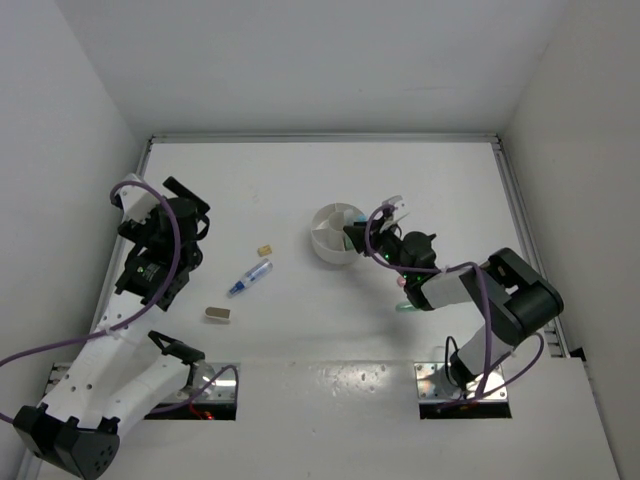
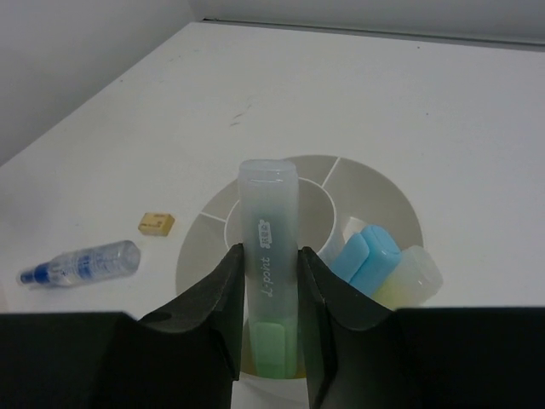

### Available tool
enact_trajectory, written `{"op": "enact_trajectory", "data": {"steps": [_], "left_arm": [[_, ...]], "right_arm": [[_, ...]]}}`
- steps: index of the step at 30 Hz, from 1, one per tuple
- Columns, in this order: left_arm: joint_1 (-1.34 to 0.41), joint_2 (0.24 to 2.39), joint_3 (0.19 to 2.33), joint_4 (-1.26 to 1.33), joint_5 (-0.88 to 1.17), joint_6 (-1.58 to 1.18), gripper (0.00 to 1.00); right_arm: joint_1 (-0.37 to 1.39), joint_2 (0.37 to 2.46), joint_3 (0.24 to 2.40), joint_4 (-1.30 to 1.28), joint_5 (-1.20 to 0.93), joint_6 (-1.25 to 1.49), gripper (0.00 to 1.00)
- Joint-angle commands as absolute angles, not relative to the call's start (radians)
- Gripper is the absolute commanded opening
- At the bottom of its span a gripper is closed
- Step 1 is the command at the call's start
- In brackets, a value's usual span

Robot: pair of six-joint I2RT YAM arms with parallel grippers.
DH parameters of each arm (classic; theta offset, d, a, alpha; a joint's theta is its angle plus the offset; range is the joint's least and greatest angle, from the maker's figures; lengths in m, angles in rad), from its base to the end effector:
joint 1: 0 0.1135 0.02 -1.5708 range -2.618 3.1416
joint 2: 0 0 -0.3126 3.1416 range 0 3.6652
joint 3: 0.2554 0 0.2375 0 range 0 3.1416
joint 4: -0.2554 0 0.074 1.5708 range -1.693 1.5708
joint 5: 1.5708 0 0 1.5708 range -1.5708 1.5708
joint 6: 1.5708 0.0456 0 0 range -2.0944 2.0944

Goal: Sort the stationery into containers
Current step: Place the stationery in the storage box, then pick up the stationery from the center of the board.

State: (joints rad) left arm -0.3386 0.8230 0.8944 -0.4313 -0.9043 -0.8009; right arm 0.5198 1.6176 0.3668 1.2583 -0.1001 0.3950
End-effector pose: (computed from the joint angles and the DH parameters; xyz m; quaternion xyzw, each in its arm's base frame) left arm 0.1326 -0.0087 0.3829 -0.4115 0.6630 0.0263 0.6249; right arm 0.2436 0.1446 0.2274 -0.0793 0.7000 0.3447 0.6204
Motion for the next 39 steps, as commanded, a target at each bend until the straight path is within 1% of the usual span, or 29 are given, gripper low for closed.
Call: {"op": "enact_trajectory", "data": {"steps": [1, 2, 4, 5, 7, 10, 11, 13, 14, 15, 16, 17, 18, 19, 21, 22, 23, 24, 25, 26, 27, 28, 30, 31, 34, 35, 37, 38, 39], "left_arm": [[-0.328, 0.819, 0.893, -0.397, -0.904, -0.785, 0.98], [-0.328, 0.819, 0.893, -0.397, -0.904, -0.785, 0.98], [-0.328, 0.819, 0.893, -0.397, -0.904, -0.785, 0.98], [-0.328, 0.819, 0.893, -0.397, -0.904, -0.785, 0.98], [-0.328, 0.819, 0.893, -0.397, -0.904, -0.785, 0.98], [-0.328, 0.819, 0.893, -0.397, -0.893, -0.785, 0.98], [-0.328, 0.819, 0.893, -0.397, -0.884, -0.785, 0.96], [-0.328, 0.828, 0.893, -0.397, -0.861, -0.785, 0.85], [-0.328, 0.837, 0.893, -0.387, -0.848, -0.776, 0.77], [-0.328, 0.838, 0.893, -0.377, -0.812, -0.776, 0.67], [-0.328, 0.850, 0.893, -0.377, -0.786, -0.776, 0.41], [-0.328, 0.870, 0.882, -0.377, -0.754, -0.776, 0.28], [-0.328, 0.883, 0.882, -0.377, -0.674, -0.776, 0.17], [-0.328, 0.897, 0.871, -0.377, -0.626, -0.799, 0.00], [-0.328, 0.942, 0.827, -0.390, -0.531, -0.870, 0.00], [-0.328, 0.962, 0.809, -0.390, -0.429, -0.893, 0.00], [-0.339, 0.983, 0.790, -0.390, -0.392, -0.916, 0.00], [-0.339, 1.009, 0.769, -0.390, -0.359, -0.946, 0.00], [-0.354, 1.064, 0.769, -0.390, -0.327, -0.946, 0.03], [-0.382, 1.086, 0.769, -0.390, -0.327, -0.956, 0.19], [-0.403, 1.104, 0.769, -0.422, -0.356, -0.988, 0.37], [-0.423, 1.117, 0.769, -0.436, -0.414, -1.002, 0.67], [-0.454, 1.129, 0.769, -0.436, -0.428, -1.002, 0.81], [-0.465, 1.147, 0.769, -0.436, -0.428, -0.993, 0.86], [-0.474, 1.259, 0.836, -0.436, -0.330, -0.875, 0.87], [-0.474, 1.299, 0.862, -0.436, -0.281, -0.832, 0.85], [-0.515, 1.409, 0.925, -0.500, -0.281, -0.758, 0.81], [-0.529, 1.439, 0.978, -0.521, -0.313, -0.735, 0.79], [-0.538, 1.468, 1.008, -0.552, -0.342, -0.720, 0.68]], "right_arm": [[0.526, 1.609, 0.377, 1.459, -0.149, 0.370, 0.30], [0.526, 1.599, 0.377, 1.459, -0.149, 0.370, 0.44], [0.526, 1.575, 0.377, 1.459, -0.167, 0.370, 0.59], [0.526, 1.565, 0.377, 1.459, -0.181, 0.370, 0.71], [0.526, 1.530, 0.368, 1.459, -0.196, 0.345, 0.75], [0.526, 1.494, 0.368, 1.448, -0.207, 0.345, 0.77], [0.526, 1.471, 0.368, 1.448, -0.218, 0.345, 0.77], [0.517, 1.448, 0.368, 1.448, -0.231, 0.335, 0.75], [0.517, 1.436, 0.368, 1.448, -0.241, 0.334, 0.73], [0.508, 1.422, 0.368, 1.448, -0.258, 0.325, 0.65], [0.508, 1.395, 0.368, 1.428, -0.287, 0.325, 0.55], [0.508, 1.375, 0.397, 1.390, -0.287, 0.313, 0.35], [0.497, 1.352, 0.419, 1.326, -0.296, 0.313, 0.00], [0.497, 1.310, 0.452, 1.096, -0.307, 0.280, 0.00], [0.488, 1.296, 0.672, 0.676, -0.257, 0.197, 0.00], [0.488, 1.331, 0.783, 0.465, -0.206, 0.139, 0.00], [0.488, 1.423, 0.984, 0.166, -0.206, 0.103, 0.00], [0.488, 1.461, 1.068, 0.050, -0.206, 0.065, 0.13], [0.479, 1.489, 1.130, -0.030, -0.195, 0.026, 0.47], [0.479, 1.489, 1.161, -0.064, -0.186, 0.011, 0.60], [0.466, 1.461, 1.146, -0.046, -0.186, 0.011, 0.70], [0.466, 1.433, 1.100, -0.031, -0.207, -0.026, 0.87], [0.457, 1.388, 1.083, -0.038, -0.251, -0.069, 0.90], [0.457, 1.365, 1.083, -0.055, -0.262, -0.083, 0.87], [0.448, 1.355, 1.095, -0.110, -0.272, -0.150, 0.74], [0.448, 1.342, 1.083, -0.110, -0.281, -0.159, 0.54], [0.437, 1.331, 1.063, -0.110, -0.317, -0.170, 0.35], [0.437, 1.331, 1.063, -0.129, -0.337, -0.182, 0.17], [0.437, 1.331, 1.063, -0.164, -0.365, -0.196, 0.11]]}}
